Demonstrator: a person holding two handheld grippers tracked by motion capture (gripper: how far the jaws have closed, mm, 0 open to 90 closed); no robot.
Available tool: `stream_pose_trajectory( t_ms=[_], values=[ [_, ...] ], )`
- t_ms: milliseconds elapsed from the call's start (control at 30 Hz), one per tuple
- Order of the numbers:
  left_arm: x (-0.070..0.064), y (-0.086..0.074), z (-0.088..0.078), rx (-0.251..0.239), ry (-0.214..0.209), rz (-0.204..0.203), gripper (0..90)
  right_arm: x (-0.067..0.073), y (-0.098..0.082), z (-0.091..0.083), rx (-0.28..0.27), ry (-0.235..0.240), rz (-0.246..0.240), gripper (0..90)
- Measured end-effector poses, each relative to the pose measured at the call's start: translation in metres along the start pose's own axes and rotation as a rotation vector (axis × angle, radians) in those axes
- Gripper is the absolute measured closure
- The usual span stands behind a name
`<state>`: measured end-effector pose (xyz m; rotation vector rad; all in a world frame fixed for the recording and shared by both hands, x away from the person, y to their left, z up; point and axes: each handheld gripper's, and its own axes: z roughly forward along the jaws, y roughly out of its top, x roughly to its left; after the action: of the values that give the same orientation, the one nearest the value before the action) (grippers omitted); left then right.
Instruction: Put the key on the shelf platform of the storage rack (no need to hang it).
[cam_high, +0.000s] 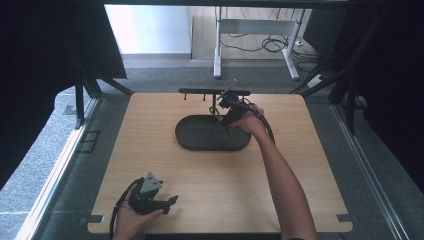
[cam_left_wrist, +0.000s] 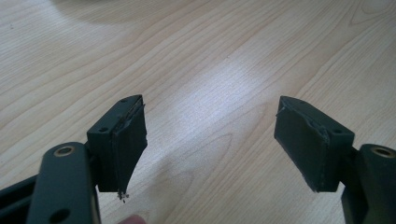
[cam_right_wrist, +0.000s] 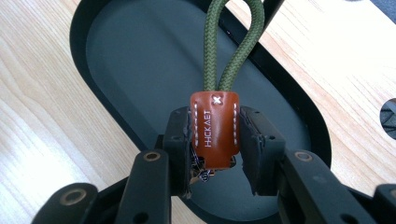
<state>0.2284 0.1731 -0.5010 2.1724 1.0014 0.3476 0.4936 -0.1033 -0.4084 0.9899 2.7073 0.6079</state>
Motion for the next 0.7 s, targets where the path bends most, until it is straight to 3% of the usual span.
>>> stream_pose_trajectory(
  t_ms=[700],
  values=[
    [-0.002,0.0,0.002,0.012,-0.002,0.002,25.8,-0.003,-0.019,0.019,-0.001,0.016,0.043,64.3]
  ],
)
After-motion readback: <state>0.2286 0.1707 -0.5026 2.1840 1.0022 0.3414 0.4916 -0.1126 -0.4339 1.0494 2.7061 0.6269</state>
